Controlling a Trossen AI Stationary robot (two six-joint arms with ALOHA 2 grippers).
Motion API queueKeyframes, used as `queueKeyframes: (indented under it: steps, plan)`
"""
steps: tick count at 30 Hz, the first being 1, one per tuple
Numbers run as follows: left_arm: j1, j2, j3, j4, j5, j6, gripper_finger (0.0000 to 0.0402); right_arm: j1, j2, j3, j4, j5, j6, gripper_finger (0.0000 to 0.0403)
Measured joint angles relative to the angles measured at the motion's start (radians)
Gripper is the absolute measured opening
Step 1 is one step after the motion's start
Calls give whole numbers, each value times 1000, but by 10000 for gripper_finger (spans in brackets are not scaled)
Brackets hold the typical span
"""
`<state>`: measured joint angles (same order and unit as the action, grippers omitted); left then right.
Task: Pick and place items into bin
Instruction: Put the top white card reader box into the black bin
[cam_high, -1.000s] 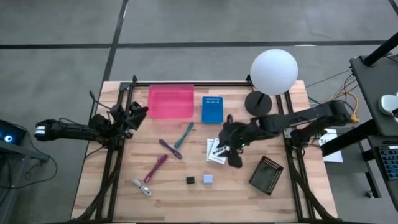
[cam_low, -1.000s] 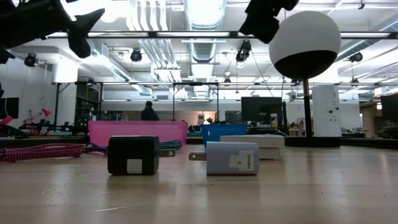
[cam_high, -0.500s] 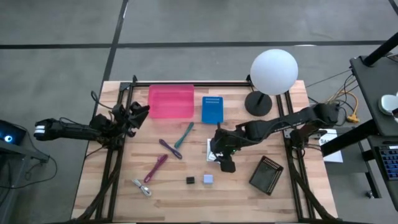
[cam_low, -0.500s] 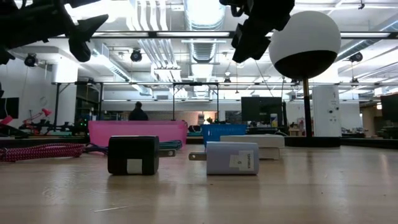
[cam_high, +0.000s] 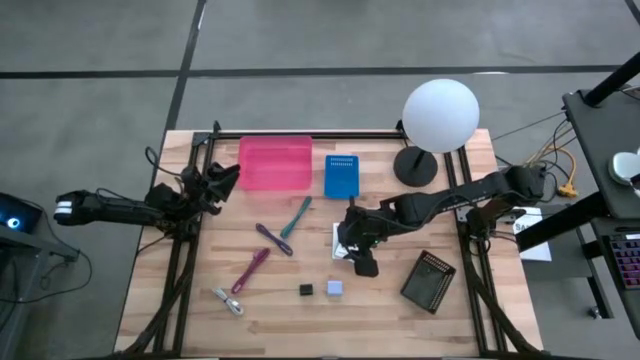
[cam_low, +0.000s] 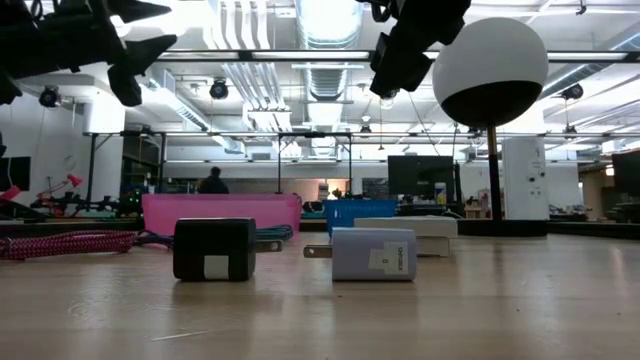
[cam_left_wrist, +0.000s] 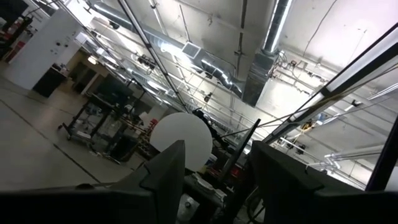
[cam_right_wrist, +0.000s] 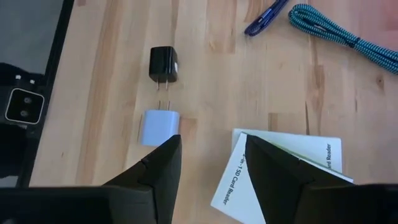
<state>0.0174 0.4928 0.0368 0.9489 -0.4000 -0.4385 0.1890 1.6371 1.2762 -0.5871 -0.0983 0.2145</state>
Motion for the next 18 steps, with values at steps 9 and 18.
queueKeyframes:
  steps: [9,18]
  plan:
    - [0,25,-2,0,1,0,169,3,1,-41,0,119,27,199]
    - [0,54,-2,0,1,0,169,22,1,-139,213,120,-6,201]
